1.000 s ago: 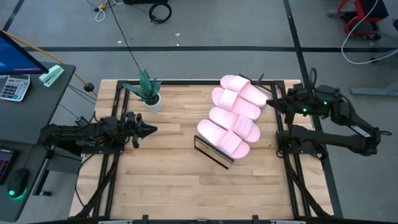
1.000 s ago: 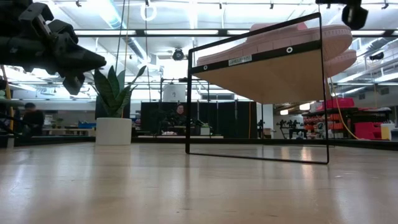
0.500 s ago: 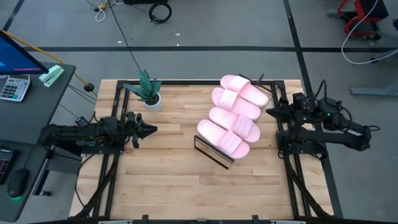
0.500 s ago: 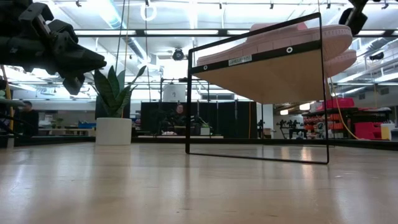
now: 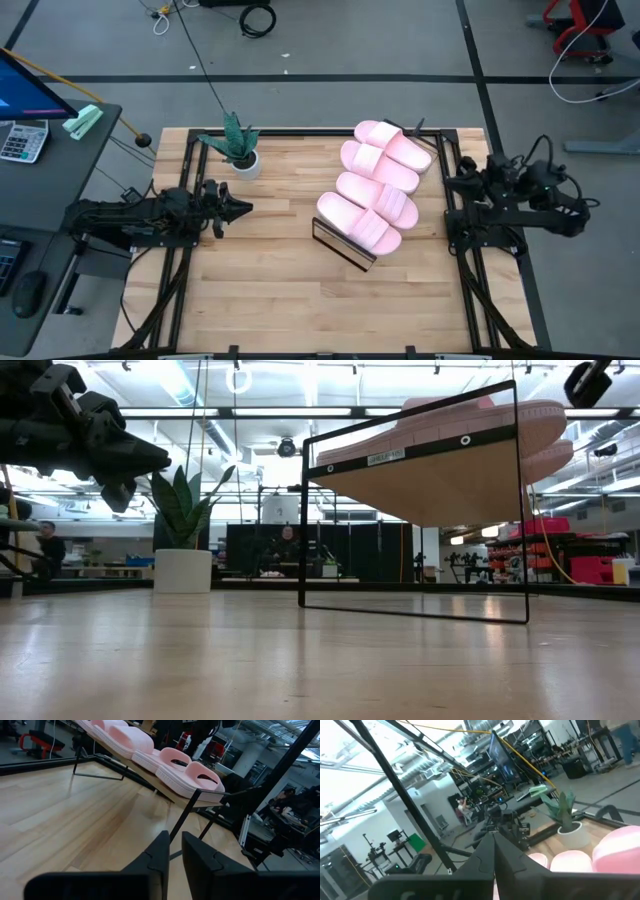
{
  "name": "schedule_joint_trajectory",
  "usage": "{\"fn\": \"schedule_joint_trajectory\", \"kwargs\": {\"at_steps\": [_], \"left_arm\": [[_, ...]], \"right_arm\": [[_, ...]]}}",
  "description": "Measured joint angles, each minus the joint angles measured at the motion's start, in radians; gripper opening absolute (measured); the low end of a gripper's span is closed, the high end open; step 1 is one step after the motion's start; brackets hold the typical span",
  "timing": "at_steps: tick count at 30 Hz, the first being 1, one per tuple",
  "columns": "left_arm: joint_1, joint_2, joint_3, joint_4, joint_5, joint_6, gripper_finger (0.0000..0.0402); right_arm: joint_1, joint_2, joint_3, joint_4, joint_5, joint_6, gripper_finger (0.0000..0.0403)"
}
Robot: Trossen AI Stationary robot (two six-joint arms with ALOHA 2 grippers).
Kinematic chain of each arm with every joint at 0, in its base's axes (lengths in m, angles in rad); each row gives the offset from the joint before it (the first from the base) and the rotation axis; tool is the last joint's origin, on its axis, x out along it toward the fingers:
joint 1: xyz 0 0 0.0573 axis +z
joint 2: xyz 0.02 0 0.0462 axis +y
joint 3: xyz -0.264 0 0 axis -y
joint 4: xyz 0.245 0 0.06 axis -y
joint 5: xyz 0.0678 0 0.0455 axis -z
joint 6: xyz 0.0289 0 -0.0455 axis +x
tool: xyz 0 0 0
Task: Pick and place slides into the shelf
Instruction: Return to Home Position
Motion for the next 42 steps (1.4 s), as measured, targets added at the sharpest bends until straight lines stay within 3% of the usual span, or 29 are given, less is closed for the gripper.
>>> {"fn": "schedule_joint_trajectory", "kwargs": {"at_steps": [4,12,27,42], "left_arm": [[0.000,0.000,0.000,0.000,0.000,0.000,0.0060],[0.000,0.000,0.000,0.000,0.000,0.000,0.0055],[0.000,0.000,0.000,0.000,0.000,0.000,0.0064],[0.000,0.000,0.000,0.000,0.000,0.000,0.0057]], "right_arm": [[-0.001,-0.035,-0.007,-0.027,0.001,-0.021,0.0000],[0.000,-0.043,-0.181,0.198,-0.026,-0.009,0.0000],[0.000,-0.045,-0.161,0.170,-0.080,-0.028,0.0000],[0.020,-0.045,-0.181,0.262,-0.124,0.022,0.0000]]}}
